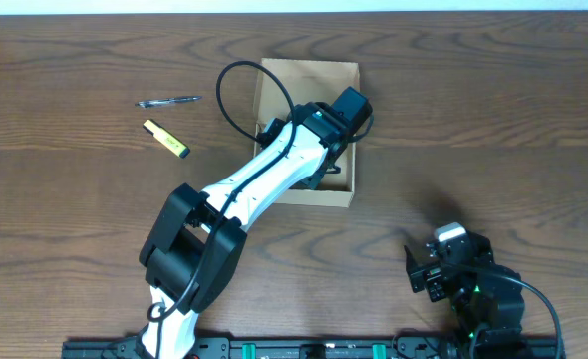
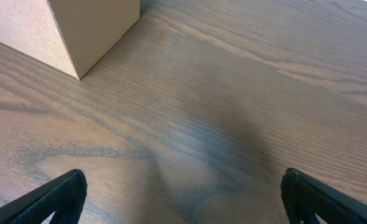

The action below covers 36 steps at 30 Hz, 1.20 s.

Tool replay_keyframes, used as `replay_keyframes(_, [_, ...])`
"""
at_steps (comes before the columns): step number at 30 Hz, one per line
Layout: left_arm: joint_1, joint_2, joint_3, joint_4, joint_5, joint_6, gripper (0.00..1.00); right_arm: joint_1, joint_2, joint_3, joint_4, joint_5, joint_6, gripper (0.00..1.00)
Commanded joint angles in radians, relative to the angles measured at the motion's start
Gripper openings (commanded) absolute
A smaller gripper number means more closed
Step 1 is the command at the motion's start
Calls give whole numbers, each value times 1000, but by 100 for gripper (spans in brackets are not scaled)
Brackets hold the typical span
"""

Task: Pack container
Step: 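Carry the correction tape into the box and lower it, then move the left gripper to the yellow highlighter and grasp it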

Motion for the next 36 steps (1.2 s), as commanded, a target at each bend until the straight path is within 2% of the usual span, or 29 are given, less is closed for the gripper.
replay_keyframes(1, [-3,13,22,-5,-8,-8,48,-8,-6,-3,-2,0,10,99])
replay_keyframes(6, [-1,3,22,10,-16,-20,49,-8,-6,-3,-2,0,10,99])
replay_keyframes(9, [6,-64,24,18,-54,-35,50,-8,-6,-3,-2,0,10,99])
replay_keyframes(14, [46,-255,24,-9,-237,-34,59,-8,-6,-3,-2,0,10,99])
replay_keyframes(17, [133,-369,24,-84,-394,-34,64,-8,-6,-3,-2,0,10,99])
replay_keyframes(19, [222,-407,24,-127,-409,-34,73,-8,-6,-3,-2,0,10,99])
replay_keyframes(20, [281,-416,24,-148,-392,-32,77,-8,-6,-3,-2,0,10,99])
replay_keyframes(22, [370,-414,24,-164,-341,-3,77,-8,-6,-3,-2,0,10,99])
replay_keyframes(26, [590,-352,24,-164,-151,191,75,-8,-6,-3,-2,0,10,99])
replay_keyframes(27, [630,-330,24,-163,-117,243,81,-8,-6,-3,-2,0,10,99])
replay_keyframes(31, [739,-232,25,-156,-35,385,84,-8,-6,-3,-2,0,10,99])
replay_keyframes(34, [785,-154,28,-127,14,478,95,-8,-6,-3,-2,0,10,99])
replay_keyframes(36, [798,-110,33,-110,38,514,98,-8,-6,-3,-2,0,10,99])
